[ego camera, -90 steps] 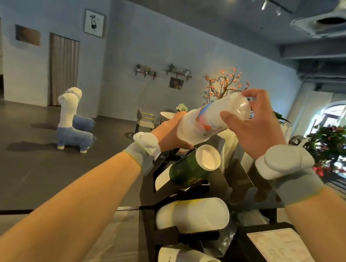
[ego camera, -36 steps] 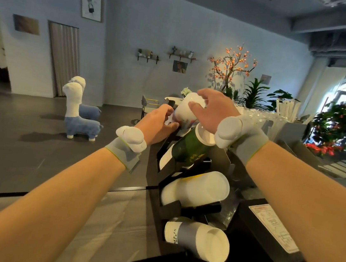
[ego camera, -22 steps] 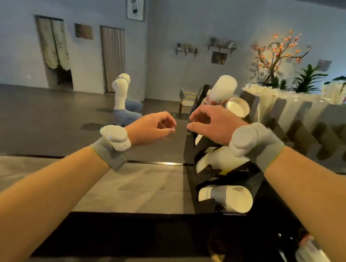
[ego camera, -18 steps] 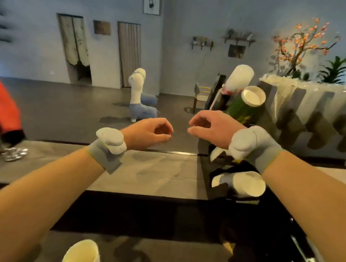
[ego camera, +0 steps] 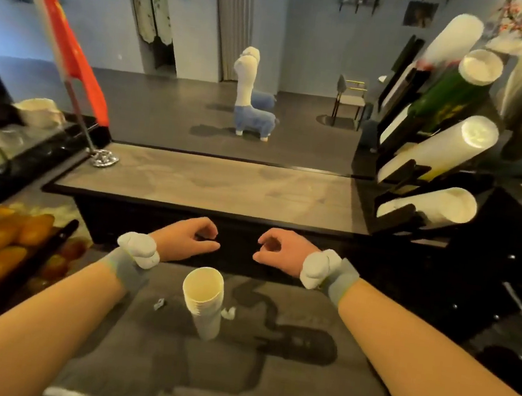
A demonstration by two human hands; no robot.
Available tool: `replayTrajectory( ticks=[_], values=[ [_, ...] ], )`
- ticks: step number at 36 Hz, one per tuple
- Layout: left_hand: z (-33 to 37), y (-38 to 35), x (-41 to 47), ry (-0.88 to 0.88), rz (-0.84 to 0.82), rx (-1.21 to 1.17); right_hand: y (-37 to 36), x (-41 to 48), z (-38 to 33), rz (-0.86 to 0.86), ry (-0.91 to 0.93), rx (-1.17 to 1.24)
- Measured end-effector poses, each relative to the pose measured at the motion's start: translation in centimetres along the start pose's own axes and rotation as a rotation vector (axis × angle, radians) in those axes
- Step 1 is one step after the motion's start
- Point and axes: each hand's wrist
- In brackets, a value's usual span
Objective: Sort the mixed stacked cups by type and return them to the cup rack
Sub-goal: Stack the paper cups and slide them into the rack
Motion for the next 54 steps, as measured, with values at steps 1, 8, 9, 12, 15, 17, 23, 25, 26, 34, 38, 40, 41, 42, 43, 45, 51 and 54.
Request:
replayTrajectory(
  ticks=[1, 8, 9, 12, 15, 17, 23, 25, 26, 34, 38, 40, 41, 42, 43, 45, 51, 54],
  values=[
    [-1.3, -0.9, -0.7, 0.022, -0.013, -0.015, -1.8, 0.3, 0.1, -0.015, -0.019, 0.003],
    [-5.7, -5.0, -2.4, 0.109, -0.048, -0.107, -10.3, 2.6, 1.5, -0.045, -0.164, 0.076],
    [-6.4, -5.4, -2.6, 0.119, -0.059, -0.142, -11.4, 3.1, 1.6, -0.055, -0.184, 0.091],
    [-7.7, -7.0, -2.6, 0.125, -0.147, -0.193, -13.9, 4.0, 2.2, -0.089, -0.228, 0.095],
    [-8.7, -8.5, -2.8, 0.074, -0.221, -0.254, -16.2, 4.6, 2.7, -0.081, -0.257, 0.02],
    [-9.6, -9.2, -2.9, 0.055, -0.23, -0.278, -17.5, 5.1, 2.7, -0.074, -0.27, 0.011],
    [-10.9, -10.7, -2.8, -0.006, -0.213, -0.292, -20.5, 6.3, 2.6, -0.031, -0.302, 0.174],
    [-11.3, -11.2, -2.7, -0.01, -0.188, -0.29, -21.0, 6.7, 2.7, -0.002, -0.316, 0.204],
    [-11.3, -11.4, -2.8, -0.011, -0.162, -0.286, -21.1, 6.6, 2.7, 0.005, -0.318, 0.214],
    [-10.7, -11.3, -2.0, -0.086, -0.076, -0.272, -20.6, 6.4, 3.2, 0.077, -0.299, 0.36],
    [-9.3, -9.1, -1.3, -0.141, -0.044, -0.297, -18.5, 5.7, 2.7, 0.165, -0.241, 0.444],
    [-8.1, -7.7, -0.9, -0.156, -0.018, -0.313, -16.7, 5.1, 2.1, 0.189, -0.202, 0.472],
    [-7.3, -6.9, -0.6, -0.164, -0.003, -0.317, -15.6, 4.7, 1.7, 0.204, -0.185, 0.483],
    [-6.5, -6.2, -0.4, -0.177, 0.006, -0.327, -14.7, 4.4, 1.4, 0.217, -0.17, 0.49],
    [-5.5, -5.5, -0.2, -0.188, 0.013, -0.331, -13.6, 3.9, 1.1, 0.232, -0.164, 0.492],
    [-3.6, -4.3, 0.4, -0.225, 0.01, -0.344, -11.5, 3.0, 0.5, 0.272, -0.148, 0.484],
    [2.0, -1.2, 1.9, -0.316, -0.044, -0.329, -6.4, -0.4, -0.2, 0.369, -0.105, 0.526],
    [4.9, -0.2, 2.5, -0.384, 0.003, -0.304, -4.2, -2.3, -0.2, 0.442, -0.082, 0.534]
  ],
)
Point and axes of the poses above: each hand's wrist, its own x-axis towards the middle knuckle, its own y-axis out of the back of the hand, z = x × y, and after that the axes turned 7 degrees about -y, right-handed
